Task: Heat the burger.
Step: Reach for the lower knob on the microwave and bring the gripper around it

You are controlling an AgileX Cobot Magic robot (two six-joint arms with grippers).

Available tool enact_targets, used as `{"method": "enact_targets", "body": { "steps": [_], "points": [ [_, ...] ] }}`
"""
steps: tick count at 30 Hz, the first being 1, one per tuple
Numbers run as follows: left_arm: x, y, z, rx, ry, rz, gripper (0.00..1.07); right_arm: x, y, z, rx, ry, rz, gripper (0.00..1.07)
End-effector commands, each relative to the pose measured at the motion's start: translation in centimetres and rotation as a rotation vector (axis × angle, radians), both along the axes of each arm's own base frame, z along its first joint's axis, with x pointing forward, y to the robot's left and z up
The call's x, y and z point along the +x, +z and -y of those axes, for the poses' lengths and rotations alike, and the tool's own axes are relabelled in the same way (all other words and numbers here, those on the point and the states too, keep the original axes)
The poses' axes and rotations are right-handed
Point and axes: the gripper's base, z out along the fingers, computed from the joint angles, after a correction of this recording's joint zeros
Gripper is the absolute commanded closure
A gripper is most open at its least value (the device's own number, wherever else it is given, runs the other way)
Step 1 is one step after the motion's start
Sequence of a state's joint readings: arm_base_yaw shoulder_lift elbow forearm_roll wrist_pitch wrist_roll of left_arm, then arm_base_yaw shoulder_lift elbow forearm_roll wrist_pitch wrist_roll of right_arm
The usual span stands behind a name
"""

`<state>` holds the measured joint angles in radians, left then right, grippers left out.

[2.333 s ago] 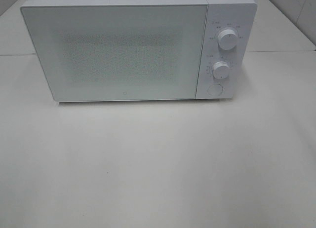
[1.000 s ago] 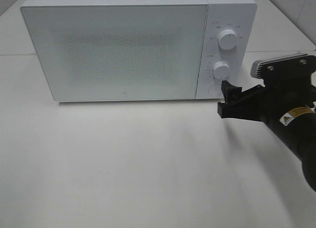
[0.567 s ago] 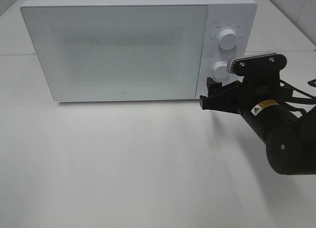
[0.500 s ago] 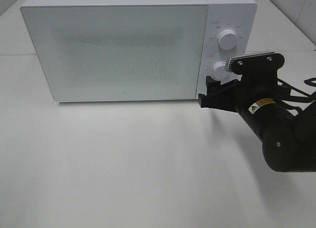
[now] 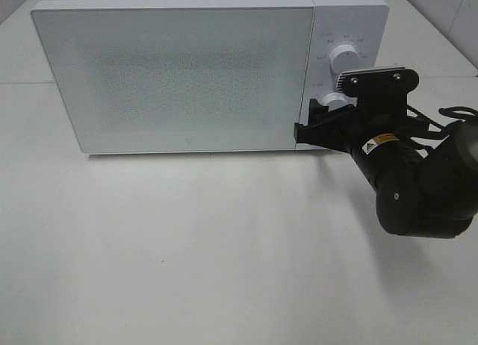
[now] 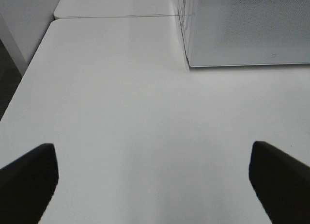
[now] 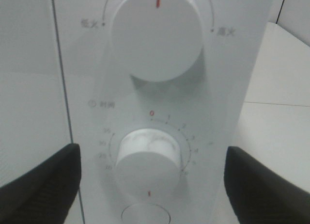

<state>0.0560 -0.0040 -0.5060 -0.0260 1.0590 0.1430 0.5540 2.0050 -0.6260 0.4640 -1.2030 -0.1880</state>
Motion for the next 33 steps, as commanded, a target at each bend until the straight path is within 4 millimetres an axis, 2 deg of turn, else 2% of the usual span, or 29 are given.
{"method": "enact_targets", "body": {
  "steps": [1,16,20,33],
  "points": [
    [-0.2,0.1,0.1,-0.007,-0.001,0.030,0.03,1.0,1.2,0.2,0.019,-0.023,0.124,0.31],
    [-0.2,0.1,0.1,-0.007,-0.001,0.030,0.03,1.6,0.5,-0.4,0.017,-0.012,0.118,0.31],
    [-0.2,0.1,0.1,-0.007,-0.001,0.030,0.03,1.6,-0.3,-0.4,0.017,-0.004,0.097,0.31],
    [-0.2,0.1,0.1,-0.007,-0.001,0.030,0.03,1.6,-0.3,-0.5,0.024,0.004,0.112,0.31]
  ]
}}
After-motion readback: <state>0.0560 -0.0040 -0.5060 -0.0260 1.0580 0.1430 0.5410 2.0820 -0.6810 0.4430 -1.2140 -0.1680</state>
